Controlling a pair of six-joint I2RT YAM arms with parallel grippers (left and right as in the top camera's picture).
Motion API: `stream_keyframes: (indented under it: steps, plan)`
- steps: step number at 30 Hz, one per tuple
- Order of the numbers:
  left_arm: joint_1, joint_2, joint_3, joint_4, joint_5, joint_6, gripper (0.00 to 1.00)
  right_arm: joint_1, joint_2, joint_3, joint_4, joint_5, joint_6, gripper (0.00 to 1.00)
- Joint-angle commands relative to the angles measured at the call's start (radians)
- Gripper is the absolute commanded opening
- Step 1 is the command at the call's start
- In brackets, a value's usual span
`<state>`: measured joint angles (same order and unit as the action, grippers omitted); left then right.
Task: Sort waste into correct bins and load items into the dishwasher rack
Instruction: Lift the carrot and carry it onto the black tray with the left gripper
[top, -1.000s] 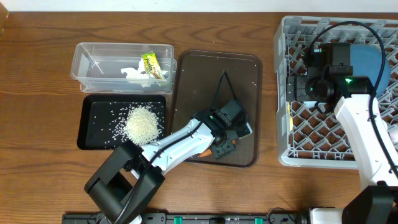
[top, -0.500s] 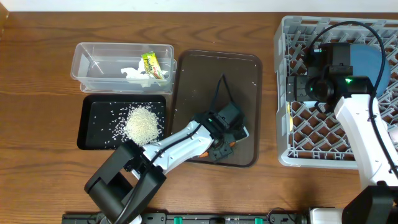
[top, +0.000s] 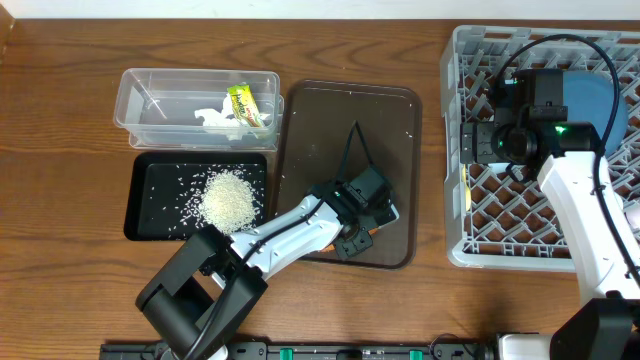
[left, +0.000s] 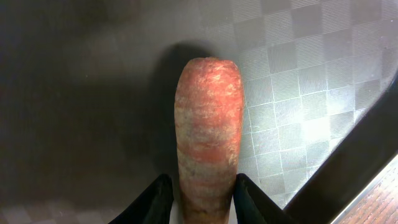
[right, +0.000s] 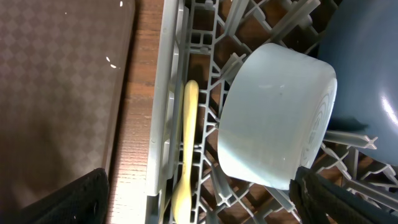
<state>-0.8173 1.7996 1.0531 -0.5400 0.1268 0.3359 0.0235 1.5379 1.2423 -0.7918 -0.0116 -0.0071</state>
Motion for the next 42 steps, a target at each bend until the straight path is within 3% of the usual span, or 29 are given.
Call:
stream_keyframes:
  steps: [1,4,7,14,23,28,33,42]
  plan:
    - [0.000,0.011,-0.009,0.001,-0.008,-0.020,0.35,-0.003,0.002,0.000,-0.002,-0.008,0.014,0.93]
    - [0.000,0.011,-0.009,0.001,-0.008,-0.020,0.38,-0.003,0.002,0.000,-0.002,-0.008,0.014,0.93]
    - [0.000,0.012,-0.009,0.001,-0.007,-0.020,0.52,-0.003,0.002,0.000,-0.001,-0.008,0.014,0.93]
    - [0.000,0.051,-0.009,0.000,0.003,-0.020,0.52,-0.003,0.002,0.000,-0.001,-0.008,0.014,0.93]
    - [0.001,0.037,-0.008,0.000,-0.039,-0.031,0.22,-0.003,0.002,0.000,-0.001,-0.008,0.014,0.93]
    - [0.010,-0.013,-0.005,-0.001,-0.147,-0.077,0.15,-0.003,0.002,0.000,-0.002,-0.008,0.014,0.93]
    - [0.066,-0.113,-0.005,-0.005,-0.159,-0.127,0.14,-0.003,0.002,0.000,-0.002,-0.008,0.014,0.93]
    - [0.343,-0.314,-0.005,-0.066,-0.158,-0.231,0.13,-0.003,0.002,0.000,-0.002,-0.008,0.014,0.93]
